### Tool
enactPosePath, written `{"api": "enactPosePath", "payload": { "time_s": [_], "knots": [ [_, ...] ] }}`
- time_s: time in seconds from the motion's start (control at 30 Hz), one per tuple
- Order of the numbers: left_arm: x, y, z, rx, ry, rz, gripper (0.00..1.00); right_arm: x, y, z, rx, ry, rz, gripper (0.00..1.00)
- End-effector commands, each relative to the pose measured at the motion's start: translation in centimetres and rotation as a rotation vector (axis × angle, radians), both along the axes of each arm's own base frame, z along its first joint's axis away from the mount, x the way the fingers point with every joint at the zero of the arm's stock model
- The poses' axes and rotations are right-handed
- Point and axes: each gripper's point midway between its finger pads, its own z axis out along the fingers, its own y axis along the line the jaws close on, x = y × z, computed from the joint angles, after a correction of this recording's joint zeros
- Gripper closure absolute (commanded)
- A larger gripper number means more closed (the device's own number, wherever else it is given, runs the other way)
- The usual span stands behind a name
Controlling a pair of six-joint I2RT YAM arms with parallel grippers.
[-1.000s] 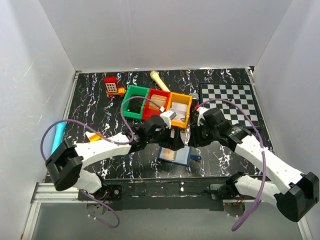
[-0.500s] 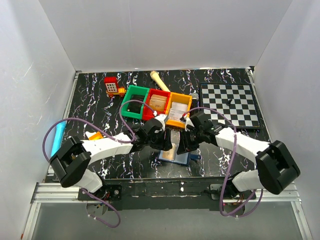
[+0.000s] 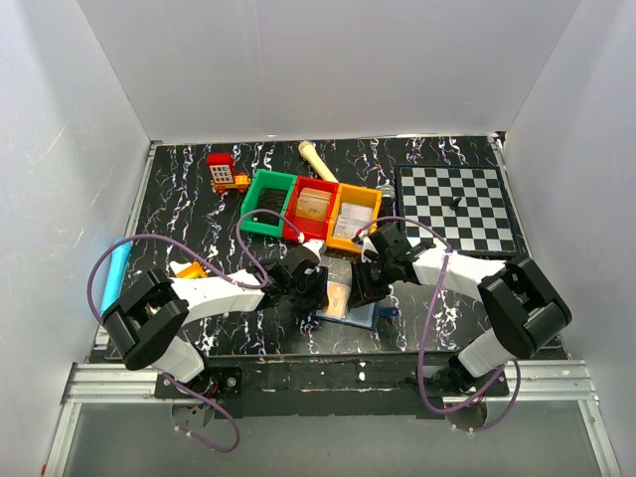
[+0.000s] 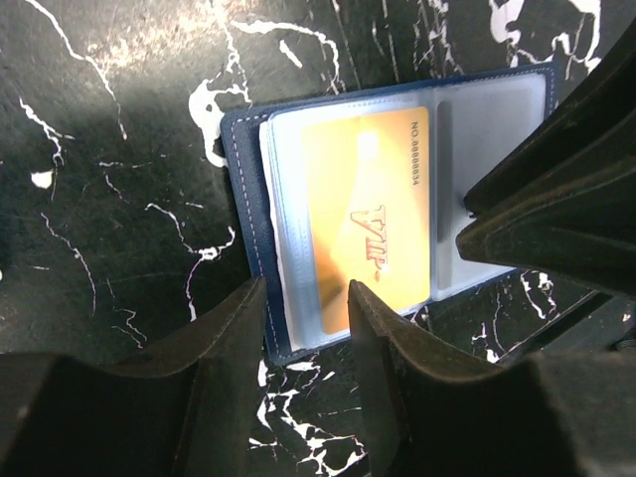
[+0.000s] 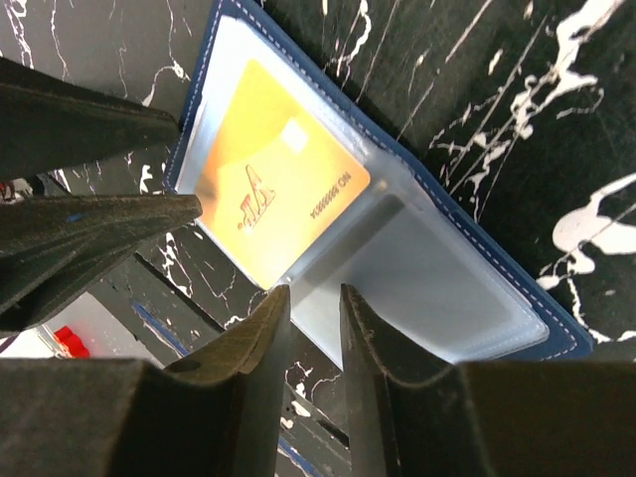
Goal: Take the credit cards out of the card holder
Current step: Remove the credit card from the card holder.
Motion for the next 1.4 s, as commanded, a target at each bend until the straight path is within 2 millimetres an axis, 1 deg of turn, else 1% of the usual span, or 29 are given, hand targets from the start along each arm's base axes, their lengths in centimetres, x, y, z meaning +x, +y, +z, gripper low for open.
{"api": "enactPosePath", "payload": {
  "time_s": [0.0, 0.07, 0.2, 0.3, 0.33, 0.5, 0.77, 0.87, 0.9, 0.93, 0.97, 1.07, 1.17, 1.33, 1.37],
  "knots": [
    [0.0, 0.2, 0.2, -0.012, -0.010, 0.016, 0.62, 2.4, 1.9, 1.4, 0.054, -0.058, 0.002, 0.64],
    [-0.1, 0.3, 0.0, -0.007, -0.008, 0.015, 0.63, 2.7, 2.2, 1.4, 0.057, -0.054, 0.000, 0.62],
    [-0.4, 0.5, -0.3, -0.006, 0.003, 0.015, 0.65, 3.0, 2.3, 0.7, 0.033, -0.033, -0.002, 0.59],
    [-0.4, 0.6, -0.5, -0.009, 0.010, 0.026, 0.66, 3.0, 2.2, 0.1, 0.015, -0.020, -0.003, 0.58],
    [-1.0, 0.3, -0.5, -0.023, 0.031, 0.008, 0.67, 3.1, 2.2, 0.0, 0.012, -0.017, -0.004, 0.58],
    [-1.5, 0.6, -0.3, -0.042, 0.043, 0.013, 0.69, 3.2, 2.3, -0.2, 0.006, -0.023, 0.031, 0.58],
    [-2.4, 1.3, 0.6, -0.091, 0.052, 0.046, 0.70, 2.9, 2.9, 0.2, 0.040, -0.019, 0.079, 0.58],
    [-2.1, 1.8, 1.3, -0.092, 0.026, 0.070, 0.66, 2.9, 2.7, 0.1, 0.034, -0.016, 0.070, 0.58],
    [-2.2, 1.9, 1.6, -0.091, 0.024, 0.072, 0.63, 3.0, 2.6, 0.3, 0.032, -0.021, 0.062, 0.57],
    [-1.5, 2.3, 2.0, -0.078, -0.006, 0.096, 0.59, 2.9, 2.5, 0.4, 0.023, -0.025, 0.052, 0.56],
    [-1.4, 2.4, 2.4, -0.077, -0.018, 0.101, 0.56, 3.1, 2.1, 0.5, 0.012, -0.035, 0.038, 0.55],
    [-0.8, 2.4, 4.1, -0.098, -0.060, 0.112, 0.52, 3.2, 1.3, 1.4, -0.018, -0.062, 0.004, 0.52],
    [-0.5, 1.8, 5.3, -0.134, -0.087, 0.097, 0.52, 3.6, -0.1, 2.2, -0.080, -0.113, -0.029, 0.51],
    [-0.1, -0.2, 6.2, -0.195, -0.099, 0.048, 0.60, 4.6, -2.6, 3.8, -0.162, -0.237, -0.088, 0.50],
    [-0.3, -0.8, 6.3, -0.218, -0.089, 0.022, 0.61, 4.9, -3.0, 4.1, -0.178, -0.265, -0.107, 0.50]
  ]
}}
